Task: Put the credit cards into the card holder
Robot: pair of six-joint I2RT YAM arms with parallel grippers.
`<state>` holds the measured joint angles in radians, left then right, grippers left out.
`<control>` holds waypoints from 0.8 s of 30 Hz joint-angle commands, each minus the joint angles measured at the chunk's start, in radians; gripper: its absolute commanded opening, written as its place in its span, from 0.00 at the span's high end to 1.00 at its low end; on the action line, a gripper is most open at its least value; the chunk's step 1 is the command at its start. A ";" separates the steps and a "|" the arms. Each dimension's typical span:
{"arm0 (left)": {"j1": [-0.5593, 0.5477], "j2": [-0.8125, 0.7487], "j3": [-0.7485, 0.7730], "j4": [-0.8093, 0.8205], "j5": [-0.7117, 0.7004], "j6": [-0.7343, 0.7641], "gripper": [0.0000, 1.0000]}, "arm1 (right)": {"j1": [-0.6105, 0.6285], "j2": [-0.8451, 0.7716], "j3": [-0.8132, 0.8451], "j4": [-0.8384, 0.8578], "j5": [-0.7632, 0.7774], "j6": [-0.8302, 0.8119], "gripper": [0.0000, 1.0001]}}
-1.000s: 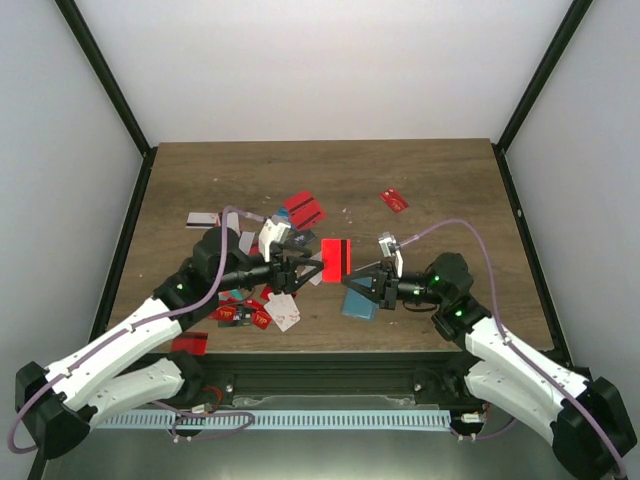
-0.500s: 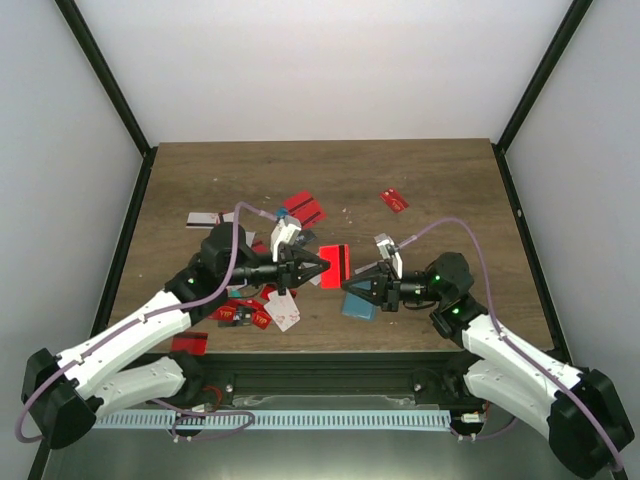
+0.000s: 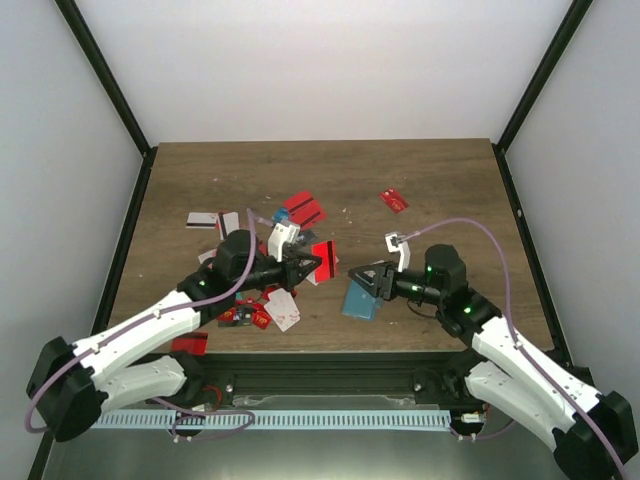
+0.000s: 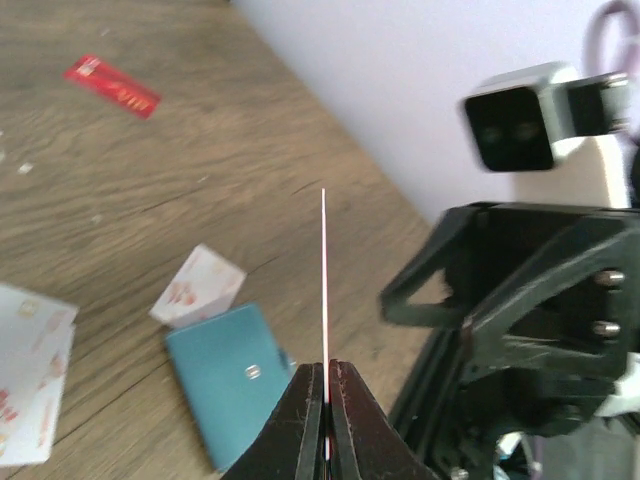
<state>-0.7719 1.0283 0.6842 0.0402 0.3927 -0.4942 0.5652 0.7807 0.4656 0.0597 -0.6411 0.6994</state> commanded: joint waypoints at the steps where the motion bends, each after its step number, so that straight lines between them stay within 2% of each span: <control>1: -0.006 0.084 -0.013 -0.010 -0.119 -0.007 0.96 | -0.002 -0.062 0.053 -0.348 0.299 -0.001 0.52; 4: -0.019 0.145 -0.008 -0.010 -0.160 -0.010 0.96 | -0.001 -0.084 0.037 -0.409 0.377 0.035 0.50; 14: -0.072 0.305 0.016 -0.043 -0.274 0.006 0.96 | -0.001 -0.030 0.016 -0.462 0.405 0.067 0.51; 24: -0.096 0.389 0.031 -0.058 -0.274 0.026 0.96 | 0.001 0.069 -0.055 -0.354 0.338 0.092 0.52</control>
<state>-0.8593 1.4006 0.6922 -0.0189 0.1326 -0.4862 0.5652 0.8246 0.4274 -0.3458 -0.2764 0.7769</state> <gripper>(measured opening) 0.041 0.483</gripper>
